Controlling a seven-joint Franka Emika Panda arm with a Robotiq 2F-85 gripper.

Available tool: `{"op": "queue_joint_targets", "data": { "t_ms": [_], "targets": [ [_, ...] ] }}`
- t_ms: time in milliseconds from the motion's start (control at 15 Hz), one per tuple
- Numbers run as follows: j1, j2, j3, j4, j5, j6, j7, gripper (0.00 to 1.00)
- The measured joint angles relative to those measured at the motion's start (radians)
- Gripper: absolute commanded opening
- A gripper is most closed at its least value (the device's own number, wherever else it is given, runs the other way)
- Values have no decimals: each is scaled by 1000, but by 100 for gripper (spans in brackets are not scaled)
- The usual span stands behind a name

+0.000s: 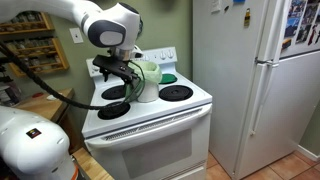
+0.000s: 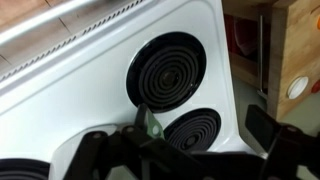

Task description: Close the green lid of the bin completely

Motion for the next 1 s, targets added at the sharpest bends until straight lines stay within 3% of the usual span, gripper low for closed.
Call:
{"op": "queue_joint_targets", "data": {
  "t_ms": [333,1000],
  "targets": [
    [30,11,13,-44,116,156,-65,100],
    [48,30,21,-63,125,203,-119,100]
  ]
}}
